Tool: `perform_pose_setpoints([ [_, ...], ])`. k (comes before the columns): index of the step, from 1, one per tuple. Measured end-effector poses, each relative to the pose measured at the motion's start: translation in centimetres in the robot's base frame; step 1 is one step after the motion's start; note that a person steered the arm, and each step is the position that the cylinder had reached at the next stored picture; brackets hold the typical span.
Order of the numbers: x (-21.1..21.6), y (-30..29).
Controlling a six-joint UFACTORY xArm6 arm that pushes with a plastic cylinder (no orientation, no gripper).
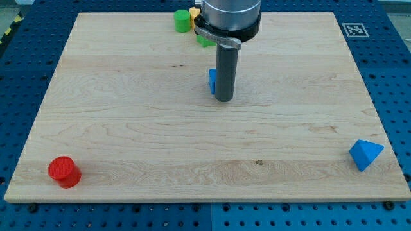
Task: Slide the blue triangle upwards of the board
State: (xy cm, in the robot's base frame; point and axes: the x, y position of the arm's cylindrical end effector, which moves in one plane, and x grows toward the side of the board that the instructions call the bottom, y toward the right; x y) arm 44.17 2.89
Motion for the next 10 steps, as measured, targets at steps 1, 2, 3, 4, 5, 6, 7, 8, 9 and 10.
perform_pose_setpoints([
  [1,1.3,2.2],
  [2,5.1,7.4],
  [3,10.2,12.6],
  [4,15.9,16.3],
  [5,17.7,19.1],
  [6,17.5,24.3],
  [7,17.3,30.3],
  [8,17.5,30.5],
  [9,17.5,29.5],
  [10,17.4,28.1],
])
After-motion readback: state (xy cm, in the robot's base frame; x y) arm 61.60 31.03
